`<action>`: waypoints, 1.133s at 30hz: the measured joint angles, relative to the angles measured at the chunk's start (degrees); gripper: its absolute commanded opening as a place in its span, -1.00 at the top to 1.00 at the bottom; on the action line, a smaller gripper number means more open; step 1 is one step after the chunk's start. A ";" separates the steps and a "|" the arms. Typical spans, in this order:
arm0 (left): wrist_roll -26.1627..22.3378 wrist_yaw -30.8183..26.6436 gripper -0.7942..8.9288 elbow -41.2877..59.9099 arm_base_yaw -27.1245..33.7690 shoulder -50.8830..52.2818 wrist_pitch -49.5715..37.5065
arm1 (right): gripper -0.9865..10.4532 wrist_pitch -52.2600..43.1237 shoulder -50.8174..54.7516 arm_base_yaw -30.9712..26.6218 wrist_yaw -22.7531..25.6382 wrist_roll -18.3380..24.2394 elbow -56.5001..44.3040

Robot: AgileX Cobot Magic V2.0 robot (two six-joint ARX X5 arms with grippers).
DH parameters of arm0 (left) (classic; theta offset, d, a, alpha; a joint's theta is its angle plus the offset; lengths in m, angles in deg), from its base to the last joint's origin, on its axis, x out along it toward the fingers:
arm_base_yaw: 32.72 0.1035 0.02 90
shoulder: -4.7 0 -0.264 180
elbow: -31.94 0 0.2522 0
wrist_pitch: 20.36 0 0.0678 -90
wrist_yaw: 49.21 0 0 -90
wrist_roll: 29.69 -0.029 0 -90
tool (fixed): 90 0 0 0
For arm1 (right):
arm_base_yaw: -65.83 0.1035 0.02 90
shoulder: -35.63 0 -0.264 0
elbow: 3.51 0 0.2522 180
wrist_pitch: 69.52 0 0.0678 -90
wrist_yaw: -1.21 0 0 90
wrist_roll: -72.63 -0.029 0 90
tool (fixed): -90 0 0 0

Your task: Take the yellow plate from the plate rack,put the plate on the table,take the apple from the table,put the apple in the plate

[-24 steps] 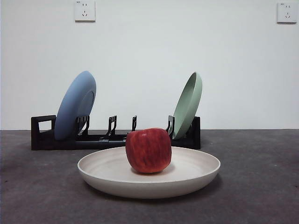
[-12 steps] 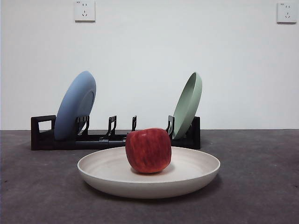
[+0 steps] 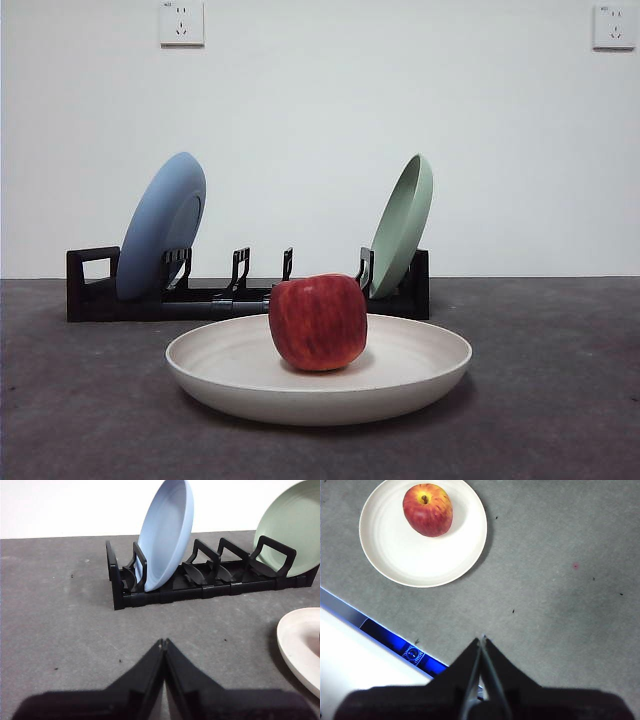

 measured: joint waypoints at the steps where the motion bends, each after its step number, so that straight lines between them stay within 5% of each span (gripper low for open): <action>1: 0.17 -0.02 0.84 0.00 0.00 -0.04 -0.02 | 0.82 0.00 0.00 0.00 0.00 0.00 0.00; 21: 0.37 -0.02 0.84 0.00 0.00 -0.55 -0.07 | 0.82 -0.48 1.68 -2.51 1.90 0.83 0.00; 28: 0.37 -0.02 0.84 0.00 0.00 -0.55 -0.09 | 0.82 -20.31 11.58 -15.69 -0.37 3.61 -3.23; 34: 0.37 -0.02 0.84 0.00 0.00 -0.96 -0.13 | 0.82 -48.04 26.75 -38.07 -14.86 7.89 -19.26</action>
